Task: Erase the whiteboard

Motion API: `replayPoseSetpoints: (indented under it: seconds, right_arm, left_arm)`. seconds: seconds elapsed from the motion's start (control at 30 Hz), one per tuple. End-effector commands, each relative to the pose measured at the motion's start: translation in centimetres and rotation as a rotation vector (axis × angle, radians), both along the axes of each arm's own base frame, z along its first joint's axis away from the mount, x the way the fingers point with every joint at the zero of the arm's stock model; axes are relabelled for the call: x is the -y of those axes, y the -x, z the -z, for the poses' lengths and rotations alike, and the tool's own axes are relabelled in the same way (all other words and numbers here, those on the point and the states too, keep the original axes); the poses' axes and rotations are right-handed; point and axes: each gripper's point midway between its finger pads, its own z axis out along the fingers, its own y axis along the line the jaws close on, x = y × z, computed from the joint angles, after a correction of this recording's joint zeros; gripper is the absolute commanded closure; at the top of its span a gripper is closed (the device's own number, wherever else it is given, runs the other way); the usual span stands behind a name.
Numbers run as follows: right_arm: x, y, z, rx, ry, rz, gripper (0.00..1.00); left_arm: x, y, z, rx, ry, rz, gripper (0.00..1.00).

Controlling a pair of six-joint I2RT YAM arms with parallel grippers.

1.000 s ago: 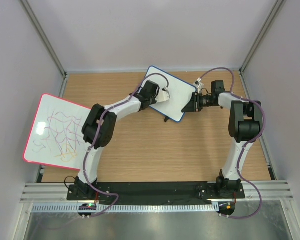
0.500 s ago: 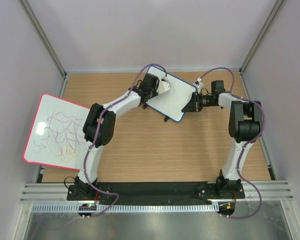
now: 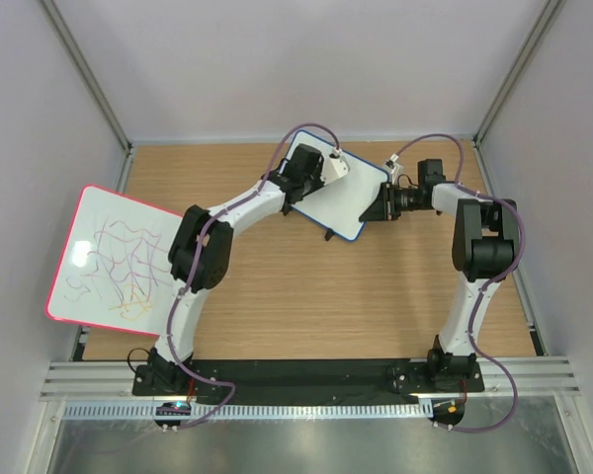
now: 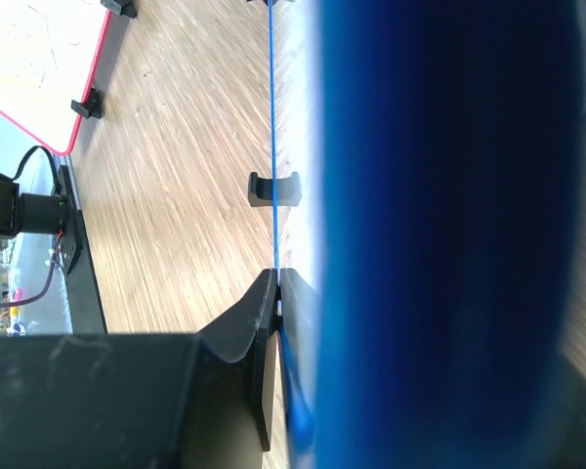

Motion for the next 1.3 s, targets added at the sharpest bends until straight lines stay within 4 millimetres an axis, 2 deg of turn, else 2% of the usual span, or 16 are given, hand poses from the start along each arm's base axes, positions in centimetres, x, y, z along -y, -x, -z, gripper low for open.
replayPoseSetpoints:
  seconds: [0.0,0.1,0.23,0.43,0.47,0.6,0.7,0.8,0.83,0.9,0.93,1.03,1.13,1.17,1.2,1.27]
  right_arm:
    - [-0.2,0.0,-0.8,0.094,0.051,-0.026,0.99]
    - [-0.2,0.0,-0.8,0.094,0.052,-0.025,0.99]
    - [-0.2,-0.1,-0.8,0.094,0.052,-0.025,0.99]
    - [-0.1,-0.1,-0.8,0.096,0.055,-0.023,0.99]
    - [-0.1,-0.2,-0.8,0.096,0.058,-0.022,0.99]
    - [-0.1,-0.1,-0.7,0.092,0.060,-0.017,0.99]
    - [-0.1,-0.1,-0.8,0.093,0.061,-0.015,0.99]
    - [0.0,-0.2,-0.9,0.099,0.063,-0.014,0.99]
    - [-0.1,-0.1,-0.9,0.097,0.061,-0.015,0.99]
    - [0.0,-0.2,-0.9,0.097,0.062,-0.013,0.99]
    - [0.0,-0.2,-0.9,0.099,0.062,-0.012,0.99]
    - [0.0,-0.3,-0.9,0.100,0.066,-0.008,0.99]
    - [0.0,-0.3,-0.9,0.099,0.066,-0.005,0.99]
    - [0.0,-0.2,-0.9,0.098,0.066,-0.005,0.99]
    - [0.0,-0.2,-1.0,0.103,0.066,-0.005,0.99]
    - [0.0,-0.1,-1.0,0.104,0.068,-0.002,0.99]
  left_arm:
    - [-0.6,1.2,2.3,-0.049,-0.027,0.023,1.00]
    - [-1.4,2.2,4.4,-0.074,-0.065,0.033,1.00]
    - [-2.3,1.4,4.6,-0.044,-0.084,-0.004,1.00]
    - [-3.6,-2.7,0.8,0.021,0.012,-0.109,1.00]
    - [-3.4,-3.4,-0.7,0.043,0.030,-0.119,1.00]
    - [-2.6,-4.5,-2.8,0.058,0.086,-0.132,1.00]
    - [-2.0,-4.6,-2.9,0.036,0.115,-0.133,1.00]
    - [-0.9,-3.2,-2.3,0.004,0.109,-0.072,1.00]
    - [-0.5,-2.2,-0.8,-0.022,0.091,-0.049,1.00]
    - [0.1,-1.0,-0.3,-0.031,0.071,-0.006,1.00]
    - [0.2,-0.1,1.0,-0.056,0.054,0.010,1.00]
    - [2.4,2.1,1.5,-0.068,0.041,0.074,0.99]
    - [5.8,4.1,1.7,-0.067,0.039,0.134,1.00]
    - [7.8,5.0,1.0,-0.055,0.051,0.168,1.00]
    - [8.7,5.4,1.0,-0.054,0.055,0.180,1.00]
    - [10.6,6.6,1.9,-0.080,0.052,0.209,1.00]
